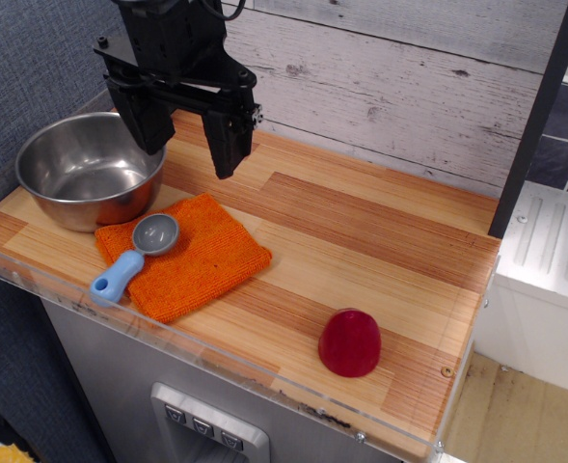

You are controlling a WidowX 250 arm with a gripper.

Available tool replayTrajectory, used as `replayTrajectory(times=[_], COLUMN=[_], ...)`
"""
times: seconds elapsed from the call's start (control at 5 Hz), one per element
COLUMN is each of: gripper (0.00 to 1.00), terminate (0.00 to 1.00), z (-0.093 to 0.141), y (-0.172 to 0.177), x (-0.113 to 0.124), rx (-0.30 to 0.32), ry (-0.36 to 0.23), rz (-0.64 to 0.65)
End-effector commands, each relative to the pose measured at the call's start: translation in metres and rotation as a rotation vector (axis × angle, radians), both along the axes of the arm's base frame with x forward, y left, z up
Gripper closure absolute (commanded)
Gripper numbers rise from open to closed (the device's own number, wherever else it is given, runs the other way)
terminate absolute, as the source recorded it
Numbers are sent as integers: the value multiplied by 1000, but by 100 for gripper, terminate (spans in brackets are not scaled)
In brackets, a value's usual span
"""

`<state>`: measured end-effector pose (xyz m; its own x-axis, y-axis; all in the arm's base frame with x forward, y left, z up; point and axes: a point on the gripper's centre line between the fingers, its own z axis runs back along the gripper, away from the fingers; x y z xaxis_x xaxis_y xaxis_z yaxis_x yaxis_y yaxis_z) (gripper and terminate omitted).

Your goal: Move the bowl near the wall.

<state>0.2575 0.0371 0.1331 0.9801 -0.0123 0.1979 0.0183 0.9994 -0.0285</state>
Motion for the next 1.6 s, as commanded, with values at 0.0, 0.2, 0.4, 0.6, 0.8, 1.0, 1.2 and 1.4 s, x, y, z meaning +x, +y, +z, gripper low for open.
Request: replayTrajectory(times=[0.0,0.2,0.4,0.6,0.8,1.0,1.2,1.4], gripper=[0,0,0,0,0,0,0,100], terminate=[0,0,0,0,0,0,0,0], z=[0,-3,-6,-22,-55,-79,-90,-94], y=[0,32,71,98,110,113,104,97], x=[0,-3,-7,-4,6,22,40,49], rx=[0,50,56,75,67,47,27,21], ry=[0,10,9,35,81,103,108,101], rz=[0,42,79,85,89,109,113,116])
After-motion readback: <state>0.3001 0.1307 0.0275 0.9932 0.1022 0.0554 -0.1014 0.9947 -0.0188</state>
